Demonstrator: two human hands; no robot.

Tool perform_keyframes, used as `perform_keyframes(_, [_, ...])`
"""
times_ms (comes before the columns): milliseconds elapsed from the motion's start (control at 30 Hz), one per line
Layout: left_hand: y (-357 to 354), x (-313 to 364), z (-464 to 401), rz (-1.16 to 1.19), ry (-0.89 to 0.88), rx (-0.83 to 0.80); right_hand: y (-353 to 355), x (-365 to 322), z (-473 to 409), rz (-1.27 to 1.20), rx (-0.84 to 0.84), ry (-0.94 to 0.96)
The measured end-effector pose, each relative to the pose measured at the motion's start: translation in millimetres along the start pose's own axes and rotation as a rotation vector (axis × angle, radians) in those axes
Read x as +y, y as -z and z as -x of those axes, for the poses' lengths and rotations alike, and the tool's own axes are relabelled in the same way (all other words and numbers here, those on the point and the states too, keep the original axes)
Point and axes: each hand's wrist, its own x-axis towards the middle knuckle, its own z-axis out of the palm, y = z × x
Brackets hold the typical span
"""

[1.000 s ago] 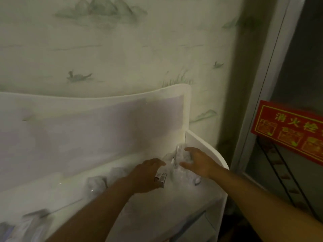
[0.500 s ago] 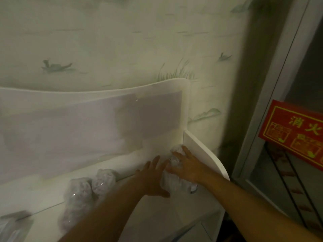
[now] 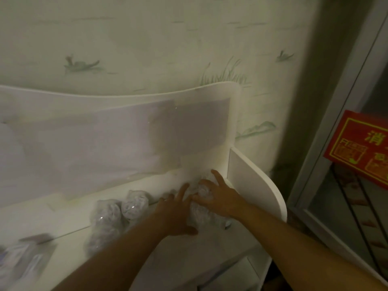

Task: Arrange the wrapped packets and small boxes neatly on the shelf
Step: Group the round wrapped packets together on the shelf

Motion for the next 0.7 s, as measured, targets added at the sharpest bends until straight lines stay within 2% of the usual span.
perform_keyframes(167, [-6.3,-23.5,21.9,-0.079,0.006,0.016,-5.4,-7.5,3.6,0.045,-0.041,0.045])
perform_keyframes(333, [-10.5,-26.9,29.5,-0.043,0.010,0.084,-4.5,-14.4,0.2,-0.016,-0.048,0.043])
perform_keyframes(700, [-7.1,-33.0,38.5,-0.026,0.013,0.081,-22.7,-35.6,1.9,-0.053,-0.050,0.069])
